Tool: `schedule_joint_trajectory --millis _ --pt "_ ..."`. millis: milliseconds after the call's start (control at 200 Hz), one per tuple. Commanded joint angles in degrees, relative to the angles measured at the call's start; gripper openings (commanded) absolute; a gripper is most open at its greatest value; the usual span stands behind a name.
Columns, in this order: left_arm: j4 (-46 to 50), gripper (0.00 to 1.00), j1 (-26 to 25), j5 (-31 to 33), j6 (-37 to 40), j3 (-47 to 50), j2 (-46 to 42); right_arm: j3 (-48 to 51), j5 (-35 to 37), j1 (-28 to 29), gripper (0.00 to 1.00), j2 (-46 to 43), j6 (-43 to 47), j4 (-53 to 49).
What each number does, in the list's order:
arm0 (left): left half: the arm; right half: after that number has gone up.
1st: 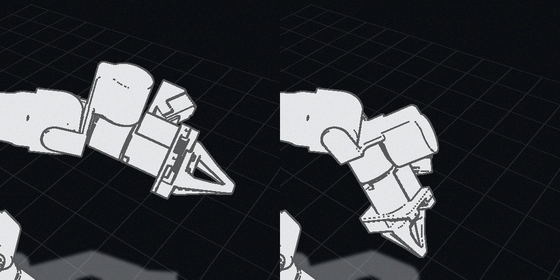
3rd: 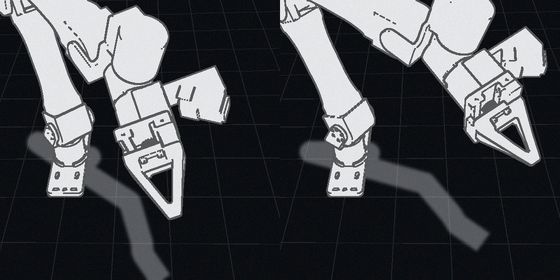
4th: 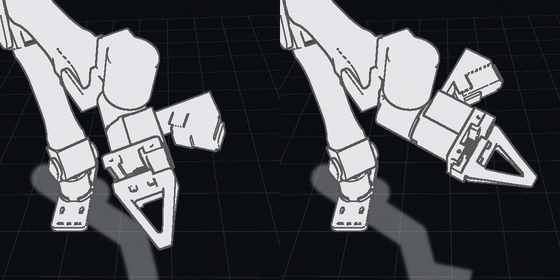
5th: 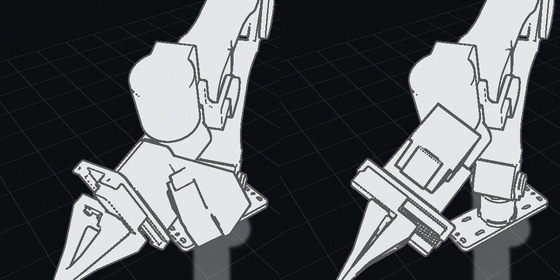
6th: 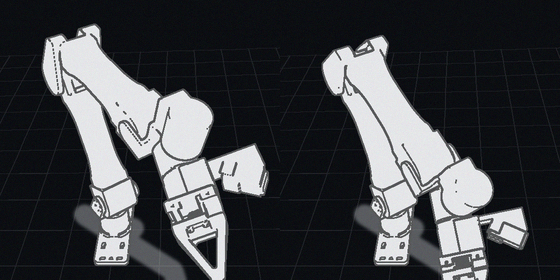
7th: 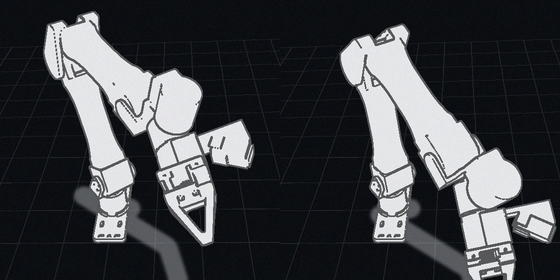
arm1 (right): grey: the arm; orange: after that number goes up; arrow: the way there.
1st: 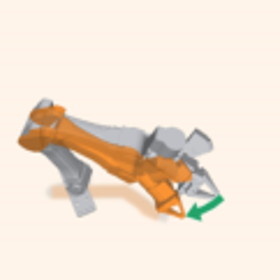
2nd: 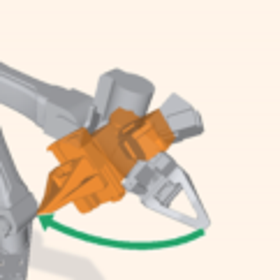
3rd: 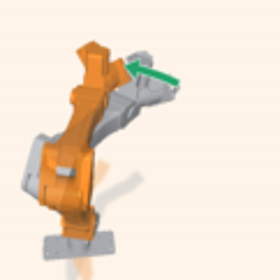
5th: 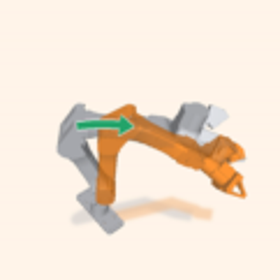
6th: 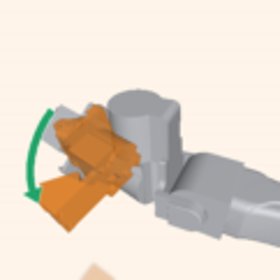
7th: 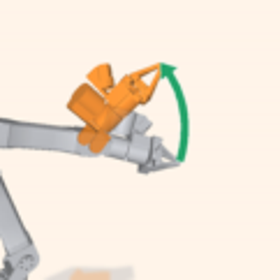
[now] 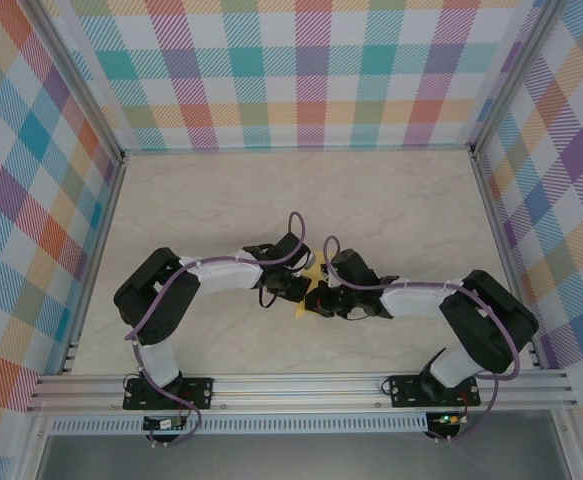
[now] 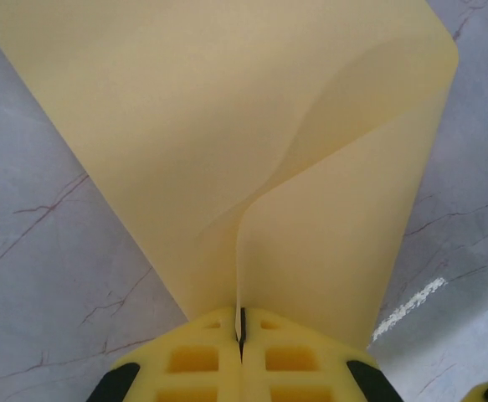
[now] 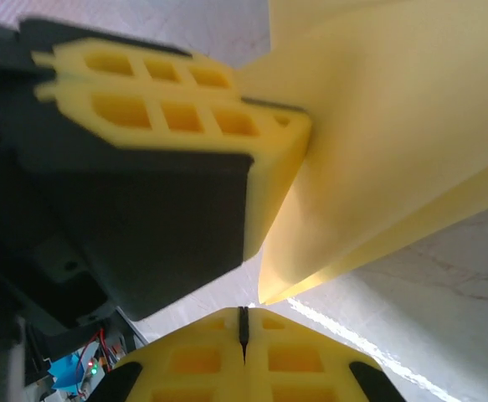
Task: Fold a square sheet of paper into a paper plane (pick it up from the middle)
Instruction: Third fold the triangle at the center of the table.
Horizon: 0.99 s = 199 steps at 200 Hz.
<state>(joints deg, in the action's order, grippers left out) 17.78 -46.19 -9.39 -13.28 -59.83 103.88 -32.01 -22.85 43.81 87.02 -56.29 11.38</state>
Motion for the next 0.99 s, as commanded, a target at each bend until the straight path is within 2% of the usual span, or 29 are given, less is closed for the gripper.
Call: schedule_joint_trajectory --millis 0,590,865,990 --pt "1.13 0.0 0.26 -0.09 -0.54 1.45 3.69 0.58 3.8 1.5 0.0 0.28 -4.36 4.95" --pt "0.33 0.01 0.25 -1.46 -0.78 1.91 4.31 2.99 3.51 3.85 0.0 4.29 -8.58 14.67" --pt "0.5 0.01 0.26 -1.51 -0.58 1.75 4.23 2.89 4.89 5.14 0.0 7.68 -9.51 17.16" --pt "0.42 0.01 0.23 -1.43 -0.5 1.79 4.19 2.88 5.14 5.14 0.0 7.36 -8.58 14.72"
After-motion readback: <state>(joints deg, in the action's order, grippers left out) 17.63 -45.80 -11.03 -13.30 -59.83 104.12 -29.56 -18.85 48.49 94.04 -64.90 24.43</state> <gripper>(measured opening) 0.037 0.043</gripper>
